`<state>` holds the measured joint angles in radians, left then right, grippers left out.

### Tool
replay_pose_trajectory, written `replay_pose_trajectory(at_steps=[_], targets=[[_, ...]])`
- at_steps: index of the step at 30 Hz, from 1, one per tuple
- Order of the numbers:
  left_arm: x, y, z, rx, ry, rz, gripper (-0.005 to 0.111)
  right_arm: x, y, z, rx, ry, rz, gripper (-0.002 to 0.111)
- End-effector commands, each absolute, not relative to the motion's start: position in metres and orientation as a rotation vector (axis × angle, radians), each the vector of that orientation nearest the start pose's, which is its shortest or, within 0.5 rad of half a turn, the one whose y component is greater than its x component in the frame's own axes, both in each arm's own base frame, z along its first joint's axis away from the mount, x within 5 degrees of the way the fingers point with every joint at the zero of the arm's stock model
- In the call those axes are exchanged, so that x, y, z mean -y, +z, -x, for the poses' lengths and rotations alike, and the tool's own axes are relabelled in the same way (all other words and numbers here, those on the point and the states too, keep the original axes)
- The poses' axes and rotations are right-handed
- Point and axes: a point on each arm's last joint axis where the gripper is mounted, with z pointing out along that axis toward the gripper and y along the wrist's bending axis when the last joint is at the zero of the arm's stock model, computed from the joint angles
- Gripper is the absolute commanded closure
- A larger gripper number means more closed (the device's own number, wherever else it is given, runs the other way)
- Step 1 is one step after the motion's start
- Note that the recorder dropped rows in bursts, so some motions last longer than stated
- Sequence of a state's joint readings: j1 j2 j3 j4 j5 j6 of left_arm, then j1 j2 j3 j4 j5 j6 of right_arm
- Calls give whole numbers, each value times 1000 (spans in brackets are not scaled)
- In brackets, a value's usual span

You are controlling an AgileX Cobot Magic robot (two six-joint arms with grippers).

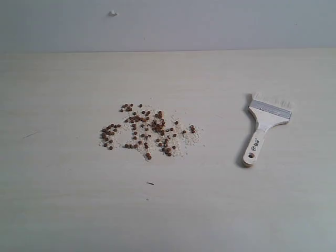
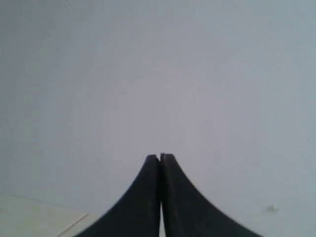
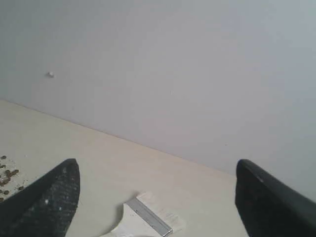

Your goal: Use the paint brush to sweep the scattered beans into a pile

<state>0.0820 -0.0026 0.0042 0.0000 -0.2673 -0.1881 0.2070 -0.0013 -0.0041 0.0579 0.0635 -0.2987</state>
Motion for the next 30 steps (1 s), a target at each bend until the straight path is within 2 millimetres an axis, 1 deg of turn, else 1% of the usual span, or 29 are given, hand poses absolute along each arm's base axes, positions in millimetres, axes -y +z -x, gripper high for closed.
replay_pose_trajectory(at_steps=[1,3,7,9,11,13,15,16,18,19,20,21,22,23,24,25,27,30], targets=[[-4,243,-48,-1122,-260,264,107,-12,207,-55,-1508,-35,349,29],[-4,247,-46,-1064,-303,279,107,-12,207,-55,-1508,-35,349,29],[-4,268,-33,-797,-482,303,107,-12,207,-55,-1508,-35,349,29],[-4,291,-30,-740,-491,286,107,-12,207,-55,-1508,-35,349,29],[-3,319,-35,-762,-490,280,107,-12,207,-55,-1508,-35,349,29],[0,345,-45,-822,-484,245,107,-12,207,-55,-1508,-35,349,29],[5,370,-63,-904,-486,190,107,-12,207,-55,-1508,-35,349,29],[8,381,-76,-961,-498,161,107,-12,207,-55,-1508,-35,349,29],[13,394,-106,-1099,-559,131,107,-12,207,-55,-1508,-35,349,29],[17,398,-121,-1175,-582,105,107,-12,207,-55,-1508,-35,349,29],[20,400,-133,-1236,-600,68,107,-12,207,-55,-1508,-35,349,29],[26,400,-144,-1303,-609,-9,107,-12,207,-55,-1508,-35,349,29],[31,402,-160,-1374,-675,-46,107,-12,207,-55,-1508,-35,349,29],[36,402,-169,-1426,-702,-110,107,-12,207,-55,-1508,-35,349,29],[39,404,-183,-1481,-735,-148,107,-12,207,-55,-1508,-35,349,29],[40,404,-192,-1527,-750,-161,107,-12,207,-55,-1508,-35,349,29],[39,405,-213,-1599,-720,-153,107,-12,207,-55,-1508,-35,349,29],[35,404,-242,-1690,-600,-108,107,-12,207,-55,-1508,-35,349,29]])
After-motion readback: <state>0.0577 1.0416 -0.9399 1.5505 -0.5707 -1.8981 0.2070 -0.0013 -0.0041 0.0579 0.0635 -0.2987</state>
